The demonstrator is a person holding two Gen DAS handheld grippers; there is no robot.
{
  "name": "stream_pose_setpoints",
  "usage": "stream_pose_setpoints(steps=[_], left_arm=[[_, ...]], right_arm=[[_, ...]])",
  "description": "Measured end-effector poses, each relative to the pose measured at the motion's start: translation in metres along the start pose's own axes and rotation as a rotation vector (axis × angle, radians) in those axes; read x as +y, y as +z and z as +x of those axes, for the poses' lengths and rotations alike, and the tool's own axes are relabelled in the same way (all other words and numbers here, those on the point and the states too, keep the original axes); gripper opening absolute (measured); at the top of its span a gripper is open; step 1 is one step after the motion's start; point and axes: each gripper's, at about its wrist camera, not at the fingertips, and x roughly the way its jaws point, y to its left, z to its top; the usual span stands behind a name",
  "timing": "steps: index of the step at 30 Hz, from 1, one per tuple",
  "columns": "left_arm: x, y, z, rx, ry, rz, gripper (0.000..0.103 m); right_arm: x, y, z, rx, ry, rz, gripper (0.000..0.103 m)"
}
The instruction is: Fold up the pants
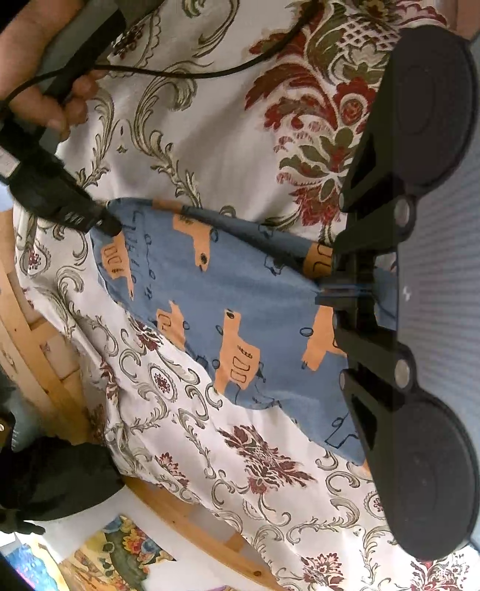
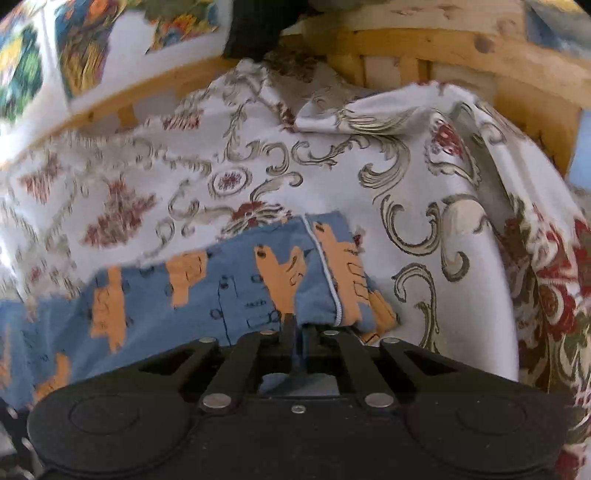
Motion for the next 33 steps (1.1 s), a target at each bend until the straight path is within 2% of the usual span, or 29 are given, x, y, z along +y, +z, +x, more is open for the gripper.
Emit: stream_pose_setpoints(steps=[2, 5, 9, 11, 12, 14, 17, 19, 20, 23, 25, 26, 27, 28, 29, 30, 31, 33], left_arm=[[0.0, -0.001, 0.001, 0.005, -0.001, -0.002, 0.002], [-0.001, -0.001, 0.002, 0.01, -0.001, 0.0, 0.002], [-0.001, -0.001, 0.002, 0.013, 0.0, 0.005, 0.002], [-0.001, -0.001, 0.002, 0.013, -0.002, 0.0, 0.002], [-0.001, -0.001, 0.002, 0.013, -0.002, -0.002, 0.002], [-0.001, -0.001, 0.001, 0.012, -0.002, 0.001, 0.002], [0.0, -0.001, 0.0, 0.01, -0.001, 0.004, 0.002], [0.0, 0.0, 0.0, 0.011, -0.002, 0.007, 0.002], [0.0, 0.0, 0.001, 0.014, -0.004, 0.013, 0.002], [-0.003, -0.001, 0.006, 0.028, -0.012, 0.028, 0.003], [-0.001, -0.003, 0.008, 0.032, -0.031, 0.01, 0.005], [0.002, -0.004, 0.007, 0.029, -0.047, -0.012, 0.009], [0.006, -0.006, 0.005, 0.023, -0.063, -0.037, 0.017], [0.012, -0.008, 0.002, 0.017, -0.085, -0.073, 0.024], [0.018, -0.011, -0.002, 0.013, -0.108, -0.116, 0.036], [0.024, -0.014, -0.007, 0.006, -0.124, -0.155, 0.044], [0.031, -0.02, -0.014, -0.002, -0.13, -0.206, 0.047], [0.044, -0.032, -0.025, -0.002, -0.104, -0.308, 0.057]], right_arm=[[-0.011, 0.001, 0.001, 0.005, 0.049, 0.084, 0.027], [-0.025, 0.003, 0.001, 0.007, 0.093, 0.193, 0.028], [-0.044, 0.003, 0.001, -0.004, 0.105, 0.33, 0.039], [-0.051, 0.003, 0.002, -0.009, 0.106, 0.379, 0.038], [-0.053, 0.003, 0.002, -0.015, 0.096, 0.391, 0.03], [-0.051, 0.006, -0.001, -0.048, 0.045, 0.352, 0.01], [-0.034, 0.009, -0.009, -0.092, -0.021, 0.178, 0.01], [-0.021, 0.009, -0.006, -0.072, -0.07, 0.071, 0.01], [-0.018, 0.007, 0.0, -0.035, -0.091, 0.043, 0.011], [-0.024, 0.002, 0.011, 0.045, -0.135, 0.068, 0.016], [-0.026, 0.002, 0.011, 0.054, -0.133, 0.071, 0.021], [-0.024, 0.003, 0.008, 0.058, -0.131, 0.066, 0.029], [-0.022, 0.002, 0.005, 0.058, -0.129, 0.059, 0.047], [-0.02, 0.001, 0.001, 0.056, -0.124, 0.052, 0.056], [-0.017, -0.002, -0.004, 0.053, -0.114, 0.042, 0.067], [-0.014, -0.004, -0.01, 0.049, -0.102, 0.03, 0.071], [-0.009, -0.007, -0.015, 0.04, -0.092, 0.018, 0.073], [0.001, -0.011, -0.023, 0.007, -0.06, -0.021, 0.085]])
